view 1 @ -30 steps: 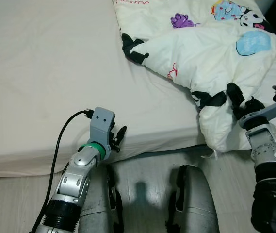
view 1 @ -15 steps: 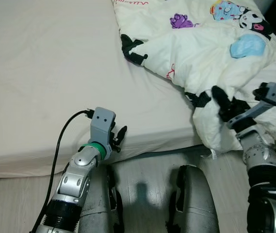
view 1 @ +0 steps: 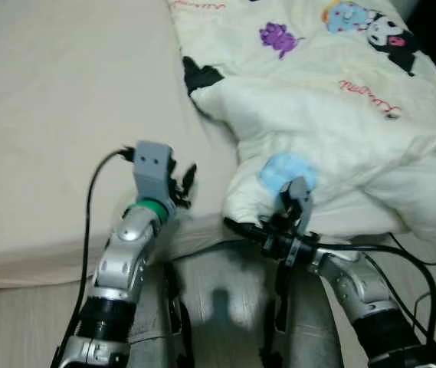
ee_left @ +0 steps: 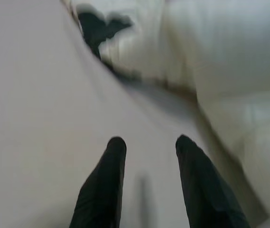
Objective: Clean up the room
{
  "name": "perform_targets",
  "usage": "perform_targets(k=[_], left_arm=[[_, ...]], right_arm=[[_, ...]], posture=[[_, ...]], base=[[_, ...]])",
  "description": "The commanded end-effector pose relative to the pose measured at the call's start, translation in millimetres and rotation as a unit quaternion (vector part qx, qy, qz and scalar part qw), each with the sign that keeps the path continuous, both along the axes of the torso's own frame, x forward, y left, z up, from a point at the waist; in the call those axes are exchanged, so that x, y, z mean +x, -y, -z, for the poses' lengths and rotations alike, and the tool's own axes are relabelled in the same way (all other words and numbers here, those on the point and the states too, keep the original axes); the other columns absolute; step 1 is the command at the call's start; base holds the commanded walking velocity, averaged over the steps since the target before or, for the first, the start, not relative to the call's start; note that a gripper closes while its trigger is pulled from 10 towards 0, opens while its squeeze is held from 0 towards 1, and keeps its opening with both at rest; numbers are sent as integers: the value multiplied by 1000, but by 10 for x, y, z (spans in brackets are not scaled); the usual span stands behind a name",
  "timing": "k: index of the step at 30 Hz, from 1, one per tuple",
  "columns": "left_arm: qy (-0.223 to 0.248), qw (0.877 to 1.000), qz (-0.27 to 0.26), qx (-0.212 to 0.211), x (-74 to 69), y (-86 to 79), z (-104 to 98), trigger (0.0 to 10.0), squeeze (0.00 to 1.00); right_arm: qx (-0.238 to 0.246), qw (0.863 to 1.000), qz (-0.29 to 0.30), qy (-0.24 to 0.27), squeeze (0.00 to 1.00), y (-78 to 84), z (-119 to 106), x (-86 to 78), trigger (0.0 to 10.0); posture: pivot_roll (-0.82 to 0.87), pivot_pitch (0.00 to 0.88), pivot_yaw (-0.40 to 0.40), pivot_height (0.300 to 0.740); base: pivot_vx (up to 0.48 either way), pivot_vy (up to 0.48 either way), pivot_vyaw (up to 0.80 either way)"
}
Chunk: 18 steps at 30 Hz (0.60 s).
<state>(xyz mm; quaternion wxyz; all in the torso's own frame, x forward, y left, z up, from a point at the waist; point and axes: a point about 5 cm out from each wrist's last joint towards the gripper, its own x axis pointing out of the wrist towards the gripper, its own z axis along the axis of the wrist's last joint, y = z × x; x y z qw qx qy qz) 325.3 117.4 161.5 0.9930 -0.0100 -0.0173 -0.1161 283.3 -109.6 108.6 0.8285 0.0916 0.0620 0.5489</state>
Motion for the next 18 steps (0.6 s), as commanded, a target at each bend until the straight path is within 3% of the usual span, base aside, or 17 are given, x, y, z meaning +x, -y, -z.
perform_targets(k=[1, 3, 4, 6, 7, 8, 9, 10, 13, 16, 17, 18], left_arm=[[14, 1000, -26, 0, -3, -43, -21, 10000, 0], [14, 1000, -26, 0, -3, -43, -21, 10000, 0], [21, 999, -27, 2, -1, -33, -51, 10000, 0], [20, 999, -25, 3, -5, -24, -44, 10000, 0], [14, 1000, -20, 6, -20, -4, -6, 10000, 0], [14, 1000, -20, 6, -20, -4, -6, 10000, 0], [10, 1000, -17, 9, -31, 10, 15, 10000, 0], [10, 1000, -17, 9, -31, 10, 15, 10000, 0], [1, 1000, -7, 10, -61, 59, 68, 10000, 0], [1, 1000, -7, 10, -64, 66, 73, 10000, 0], [0, 1000, -5, 10, -70, 77, 80, 10000, 0], [0, 1000, -4, 9, -74, 86, 85, 10000, 0]], right_arm=[[7, 988, -153, -25, 0, -431, 68, -349, 0], [7, 988, -153, -25, 0, -431, 68, -349, 0], [-1, 975, -218, -43, 0, -510, 60, -565, 0], [-6, 971, -233, -48, 0, -513, 55, -621, 0], [-21, 968, -242, -58, 0, -486, 72, -680, 2314], [-21, 968, -242, -58, 0, -486, 72, -680, 2314], [-29, 971, -229, -61, 0, -456, 96, -668, 10000], [-29, 971, -229, -61, 0, -456, 96, -668, 10000], [-58, 987, -140, -52, 0, -344, 193, -554, 10000], [-67, 989, -119, -52, 0, -322, 217, -526, 10000], [-74, 993, -77, -52, 549, -281, 257, -466, 10000], [-75, 994, -46, -62, 1000, -240, 295, -426, 10000]], posture=[[21, 204, 86, 595], [21, 204, 86, 595], [17, 203, 81, 595], [17, 203, 81, 595], [13, 204, 79, 595], [13, 204, 79, 595], [6, 204, 74, 595], [6, 204, 74, 595], [4, 205, 71, 595], [4, 205, 71, 595], [0, 207, 74, 595], [-1, 207, 77, 595]], base=[[0, 0, 0], [0, 0, 0], [0, 0, 0], [0, 0, 0], [0, 0, 0], [0, 0, 0], [0, 0, 0], [0, 0, 0], [0, 0, 0], [0, 0, 0], [0, 0, 0], [0, 0, 0]])
